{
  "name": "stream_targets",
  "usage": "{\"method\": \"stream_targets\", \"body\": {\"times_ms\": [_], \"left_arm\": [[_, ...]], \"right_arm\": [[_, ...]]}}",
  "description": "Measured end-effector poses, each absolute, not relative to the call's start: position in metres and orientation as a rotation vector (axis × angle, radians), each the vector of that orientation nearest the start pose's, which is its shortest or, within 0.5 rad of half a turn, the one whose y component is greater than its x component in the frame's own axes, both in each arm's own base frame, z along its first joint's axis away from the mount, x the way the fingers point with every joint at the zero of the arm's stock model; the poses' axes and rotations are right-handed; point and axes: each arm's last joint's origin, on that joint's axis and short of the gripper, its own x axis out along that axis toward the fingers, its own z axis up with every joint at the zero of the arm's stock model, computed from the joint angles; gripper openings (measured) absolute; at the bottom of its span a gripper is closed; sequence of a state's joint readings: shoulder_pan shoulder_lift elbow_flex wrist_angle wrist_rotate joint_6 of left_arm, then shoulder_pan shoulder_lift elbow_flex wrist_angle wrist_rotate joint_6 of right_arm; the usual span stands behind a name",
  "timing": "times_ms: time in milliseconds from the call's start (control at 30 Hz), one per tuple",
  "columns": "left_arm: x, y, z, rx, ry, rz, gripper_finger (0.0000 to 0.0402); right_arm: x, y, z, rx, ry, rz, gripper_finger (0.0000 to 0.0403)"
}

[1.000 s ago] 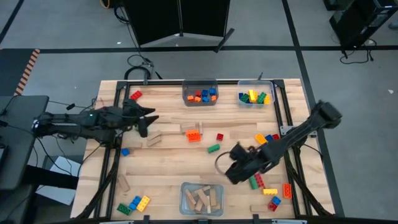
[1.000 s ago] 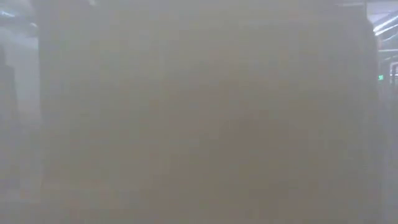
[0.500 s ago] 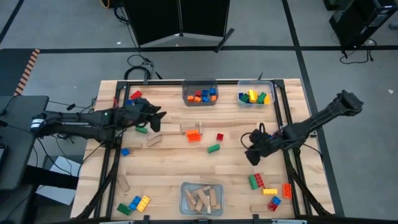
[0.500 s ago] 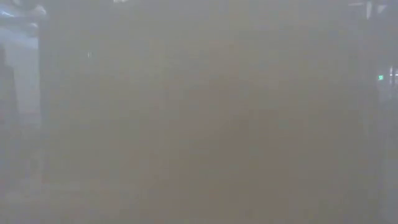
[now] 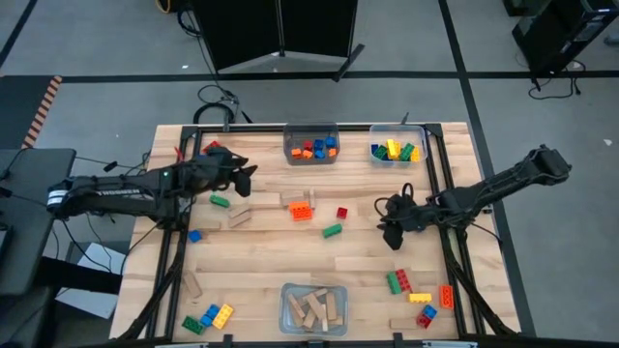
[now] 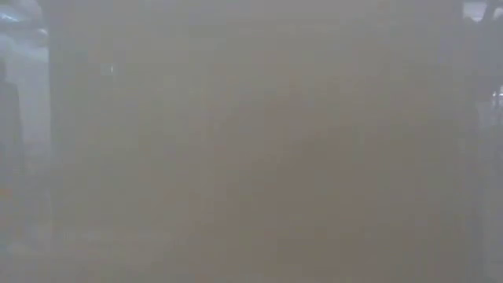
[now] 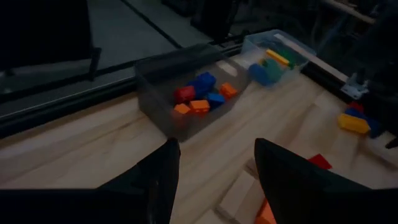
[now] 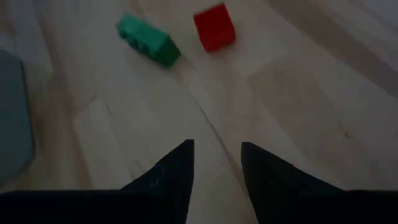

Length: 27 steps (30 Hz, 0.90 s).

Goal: Sort blocks by size
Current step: Put the small blue game piece into the black bin

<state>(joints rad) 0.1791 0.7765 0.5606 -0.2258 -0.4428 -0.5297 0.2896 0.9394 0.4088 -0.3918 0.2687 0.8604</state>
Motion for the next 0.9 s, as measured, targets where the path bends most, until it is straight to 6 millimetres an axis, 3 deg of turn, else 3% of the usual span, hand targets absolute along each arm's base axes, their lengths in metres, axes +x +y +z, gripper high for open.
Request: {"method": "stream_targets", "body": {"times_ms": [200,500,900], "left_arm": [[0.155,0.059,0.249,-0.536,0.312,0.839,0.0213],[0.131,0.092,0.266,-0.639,0.448,0.976,0.0213],[0.126,0.157,0.251,-0.746,0.833,1.024,0.0213]], "right_arm": [[0.168,0.034,0.174,0.606,0.723,-0.358,0.0147],[0.177,0.022,0.182,0.67,0.605,-0.388,0.0147],[0.181,0.013,0.185,0.7,0.548,-0.42,0.0147]]}}
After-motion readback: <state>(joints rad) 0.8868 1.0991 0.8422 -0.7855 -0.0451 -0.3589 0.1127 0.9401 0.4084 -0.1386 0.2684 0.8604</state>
